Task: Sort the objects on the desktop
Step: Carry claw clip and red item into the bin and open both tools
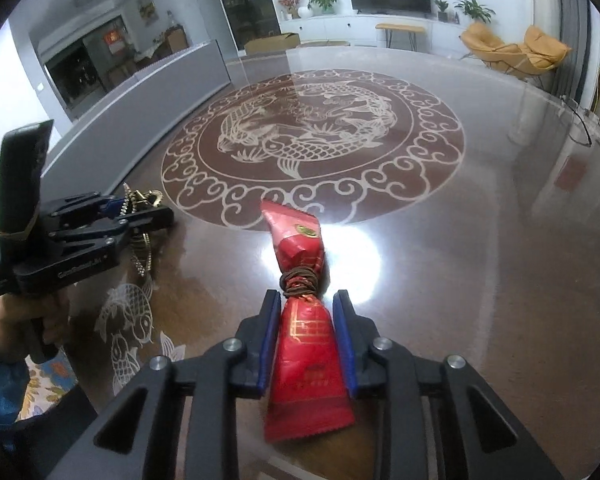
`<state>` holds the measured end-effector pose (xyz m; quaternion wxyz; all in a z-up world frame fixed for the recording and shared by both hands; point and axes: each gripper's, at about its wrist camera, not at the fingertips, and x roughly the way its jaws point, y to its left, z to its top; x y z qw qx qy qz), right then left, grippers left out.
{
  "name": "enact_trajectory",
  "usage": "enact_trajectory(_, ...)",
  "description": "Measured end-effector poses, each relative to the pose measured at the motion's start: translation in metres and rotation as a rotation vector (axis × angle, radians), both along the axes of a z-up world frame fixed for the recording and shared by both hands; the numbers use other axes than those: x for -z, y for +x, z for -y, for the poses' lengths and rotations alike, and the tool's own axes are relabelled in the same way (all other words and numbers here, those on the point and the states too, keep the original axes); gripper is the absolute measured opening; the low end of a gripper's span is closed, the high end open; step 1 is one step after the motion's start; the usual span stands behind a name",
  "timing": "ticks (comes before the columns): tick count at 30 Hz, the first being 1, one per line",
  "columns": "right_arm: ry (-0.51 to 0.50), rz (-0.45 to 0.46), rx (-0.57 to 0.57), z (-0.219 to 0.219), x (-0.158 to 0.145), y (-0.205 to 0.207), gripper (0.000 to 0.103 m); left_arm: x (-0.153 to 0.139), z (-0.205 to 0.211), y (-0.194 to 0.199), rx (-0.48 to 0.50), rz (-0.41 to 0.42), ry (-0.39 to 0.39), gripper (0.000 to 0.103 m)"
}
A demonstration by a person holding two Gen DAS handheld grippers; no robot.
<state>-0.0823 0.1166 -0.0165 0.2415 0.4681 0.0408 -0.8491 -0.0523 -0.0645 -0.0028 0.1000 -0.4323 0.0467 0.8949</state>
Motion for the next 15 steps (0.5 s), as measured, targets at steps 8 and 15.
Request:
enact_trajectory(8, 0.069, 0.017, -0.027, 0.005, -0.005, 0.007, 0.04, -0.002, -0.002, 0.002, -0.008, 0.002, -0.01, 0.032)
enact_trajectory(15, 0.126, 0.049, -0.035, 0.005, -0.007, -0.003, 0.041, -0.002, -0.003, -0.001, -0.01, 0.029, -0.006, 0.057)
